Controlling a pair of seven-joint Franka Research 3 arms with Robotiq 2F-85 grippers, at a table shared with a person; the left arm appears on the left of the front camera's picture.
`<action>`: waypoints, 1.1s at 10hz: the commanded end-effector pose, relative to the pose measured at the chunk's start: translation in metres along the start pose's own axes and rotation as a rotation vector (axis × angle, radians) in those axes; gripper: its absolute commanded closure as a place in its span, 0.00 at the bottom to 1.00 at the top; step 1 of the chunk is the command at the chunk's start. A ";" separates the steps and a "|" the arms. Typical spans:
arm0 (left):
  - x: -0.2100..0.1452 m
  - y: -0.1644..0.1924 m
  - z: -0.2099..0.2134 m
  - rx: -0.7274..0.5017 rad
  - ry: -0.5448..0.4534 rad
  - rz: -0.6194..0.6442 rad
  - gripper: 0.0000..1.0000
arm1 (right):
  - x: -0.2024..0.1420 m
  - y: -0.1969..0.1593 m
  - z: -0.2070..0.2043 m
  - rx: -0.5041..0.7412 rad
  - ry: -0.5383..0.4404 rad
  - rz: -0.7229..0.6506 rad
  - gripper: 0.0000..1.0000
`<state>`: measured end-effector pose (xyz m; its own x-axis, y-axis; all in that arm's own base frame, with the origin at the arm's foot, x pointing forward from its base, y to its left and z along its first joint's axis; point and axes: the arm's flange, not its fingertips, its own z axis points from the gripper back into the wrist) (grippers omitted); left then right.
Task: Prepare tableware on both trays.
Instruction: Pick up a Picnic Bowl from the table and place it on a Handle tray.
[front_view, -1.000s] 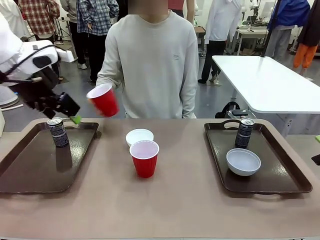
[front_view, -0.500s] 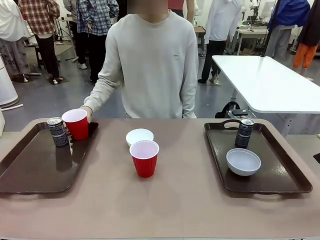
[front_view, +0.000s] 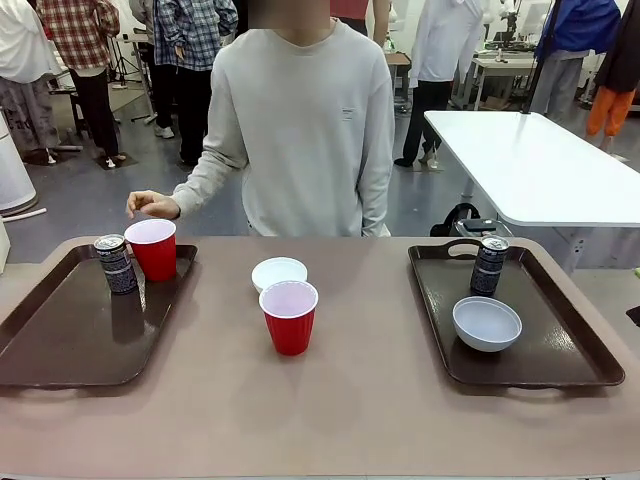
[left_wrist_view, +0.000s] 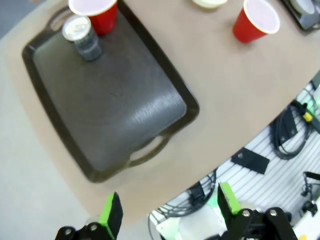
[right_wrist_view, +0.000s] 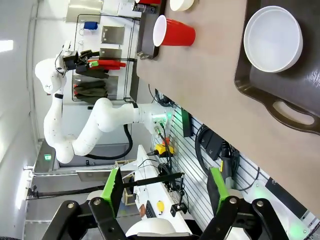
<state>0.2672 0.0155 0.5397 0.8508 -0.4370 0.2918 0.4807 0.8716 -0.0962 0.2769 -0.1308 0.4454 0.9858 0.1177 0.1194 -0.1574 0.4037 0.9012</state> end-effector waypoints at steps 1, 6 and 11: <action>0.020 -0.023 -0.028 0.044 -0.062 0.004 0.00 | -0.002 0.002 -0.001 0.005 -0.002 -0.017 0.12; 0.096 -0.083 -0.148 0.136 -0.118 0.023 0.00 | -0.002 0.002 -0.001 0.005 -0.002 -0.017 0.12; 0.115 -0.079 -0.101 0.102 -0.097 -0.004 0.00 | -0.002 0.002 -0.001 0.005 -0.002 -0.017 0.12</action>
<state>0.3540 -0.1293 0.4823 0.8279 -0.4019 0.3912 0.4388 0.8986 -0.0054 0.2766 -0.1305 0.4455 0.9858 0.1180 0.1196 -0.1577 0.4043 0.9009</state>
